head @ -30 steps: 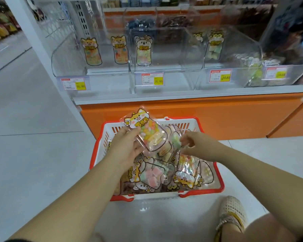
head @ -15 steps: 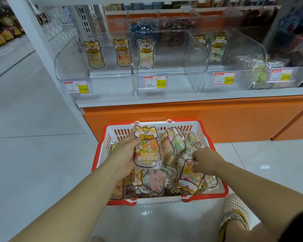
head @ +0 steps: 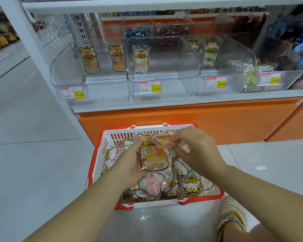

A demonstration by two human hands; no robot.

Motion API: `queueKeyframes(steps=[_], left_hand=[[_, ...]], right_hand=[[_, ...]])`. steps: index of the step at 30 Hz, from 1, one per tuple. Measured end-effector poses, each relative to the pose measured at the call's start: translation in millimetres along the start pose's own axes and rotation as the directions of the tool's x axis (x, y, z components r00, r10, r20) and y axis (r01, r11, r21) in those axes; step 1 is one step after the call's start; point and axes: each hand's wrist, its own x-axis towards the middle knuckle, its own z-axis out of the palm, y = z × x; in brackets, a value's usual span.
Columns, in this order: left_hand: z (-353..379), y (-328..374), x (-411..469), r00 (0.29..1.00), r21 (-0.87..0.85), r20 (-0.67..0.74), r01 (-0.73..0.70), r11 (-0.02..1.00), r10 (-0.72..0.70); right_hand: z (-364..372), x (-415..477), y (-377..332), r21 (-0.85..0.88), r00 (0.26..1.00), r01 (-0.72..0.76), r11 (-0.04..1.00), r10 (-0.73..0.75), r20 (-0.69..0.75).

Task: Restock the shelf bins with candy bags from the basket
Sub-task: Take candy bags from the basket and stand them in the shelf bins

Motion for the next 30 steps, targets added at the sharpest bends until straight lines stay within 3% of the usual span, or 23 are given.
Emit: queueKeyframes(steps=[4, 11, 15, 18, 22, 27, 30], left_hand=[[4.4, -1.3, -8.0, 0.997, -0.047, 0.071, 0.01, 0.999, -0.007], [-5.7, -3.7, -8.1, 0.989, 0.083, -0.057, -0.128, 0.988, 0.133], [-22.1, 16.3, -12.6, 0.956, 0.213, -0.111, -0.243, 0.946, 0.27], [-40.9, 38.1, -24.5, 0.895, 0.412, -0.141, -0.336, 0.847, 0.424], [-76.7, 54.9, -35.0, 0.806, 0.585, -0.236, -0.328, 0.742, 0.542], [-113.6, 57.7, -46.6, 0.835, 0.44, -0.362, -0.24, 0.865, 0.415], [-125.7, 59.2, -53.2, 0.824, 0.403, -0.4, -0.235, 0.885, 0.401]], right_hand=[[16.7, -13.2, -4.6, 0.042, 0.986, 0.146, 0.988, -0.149, 0.071], [27.5, -12.5, -12.9, 0.138, 0.935, 0.168, 0.976, -0.202, 0.291], [25.1, -0.4, -13.8, 0.144, 0.924, 0.06, 0.988, -0.109, 0.367], [30.4, 9.8, -8.6, 0.064, 0.919, -0.055, 0.996, 0.026, 0.393], [60.8, 20.3, -9.6, -0.006, 0.797, -0.151, 0.989, 0.125, 0.59], [130.2, 31.6, -27.2, -0.049, 0.588, -0.212, 0.976, 0.167, 0.791], [170.5, 33.8, -38.1, -0.088, 0.519, -0.239, 0.967, 0.204, 0.83]])
